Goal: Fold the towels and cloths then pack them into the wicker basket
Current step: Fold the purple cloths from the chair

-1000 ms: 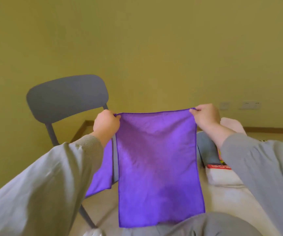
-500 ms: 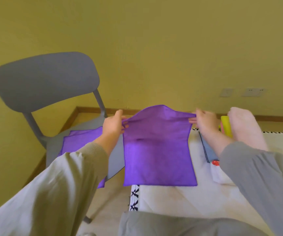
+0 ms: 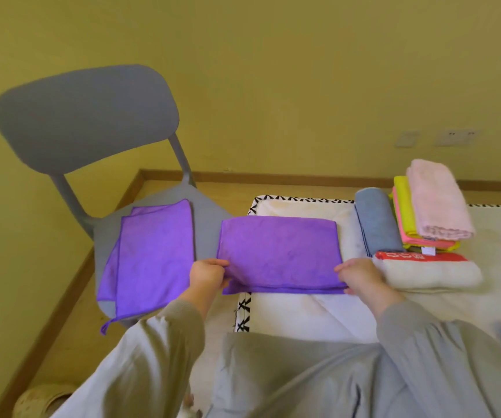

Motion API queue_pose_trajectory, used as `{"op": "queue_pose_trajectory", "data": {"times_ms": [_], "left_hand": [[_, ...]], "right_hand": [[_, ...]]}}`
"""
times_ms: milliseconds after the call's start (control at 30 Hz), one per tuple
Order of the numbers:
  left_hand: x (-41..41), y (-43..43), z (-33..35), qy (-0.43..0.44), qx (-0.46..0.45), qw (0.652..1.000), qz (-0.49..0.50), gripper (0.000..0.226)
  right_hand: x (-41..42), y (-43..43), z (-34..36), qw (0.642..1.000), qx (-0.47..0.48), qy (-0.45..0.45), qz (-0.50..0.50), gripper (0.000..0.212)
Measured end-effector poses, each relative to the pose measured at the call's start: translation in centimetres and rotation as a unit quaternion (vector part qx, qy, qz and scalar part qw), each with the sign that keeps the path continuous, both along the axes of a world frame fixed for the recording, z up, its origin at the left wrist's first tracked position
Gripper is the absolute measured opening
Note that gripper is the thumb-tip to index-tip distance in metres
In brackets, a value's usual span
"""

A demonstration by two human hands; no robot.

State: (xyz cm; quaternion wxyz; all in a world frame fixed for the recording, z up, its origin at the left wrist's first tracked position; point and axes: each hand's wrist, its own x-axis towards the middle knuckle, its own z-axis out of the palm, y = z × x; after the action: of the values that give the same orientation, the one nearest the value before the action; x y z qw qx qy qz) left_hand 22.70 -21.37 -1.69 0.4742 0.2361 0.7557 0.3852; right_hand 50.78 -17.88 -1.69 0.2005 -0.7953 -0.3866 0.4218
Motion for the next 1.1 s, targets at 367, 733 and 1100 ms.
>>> {"op": "queue_pose_trajectory", "data": {"times_ms": [367,733,1100], "left_hand": [[-0.2,-0.6,-2.1,0.065,0.027,0.997,-0.021,0.039],[-0.2,-1.9,-3.8,0.14,0.003,0.987,-0.085,0.039],[3.8,-1.2,-2.6,0.51,0.11,0.8,-0.297,0.035]], "right_hand": [[-0.1,0.0,-0.2,0.99,0.044,-0.124,0.05,0.022],[0.0,-0.3,-0.1,0.973,-0.035,-0.205,0.099,0.023],[-1.3,-0.8,0.5,0.877,-0.021,-0.419,0.233,0.036]]}}
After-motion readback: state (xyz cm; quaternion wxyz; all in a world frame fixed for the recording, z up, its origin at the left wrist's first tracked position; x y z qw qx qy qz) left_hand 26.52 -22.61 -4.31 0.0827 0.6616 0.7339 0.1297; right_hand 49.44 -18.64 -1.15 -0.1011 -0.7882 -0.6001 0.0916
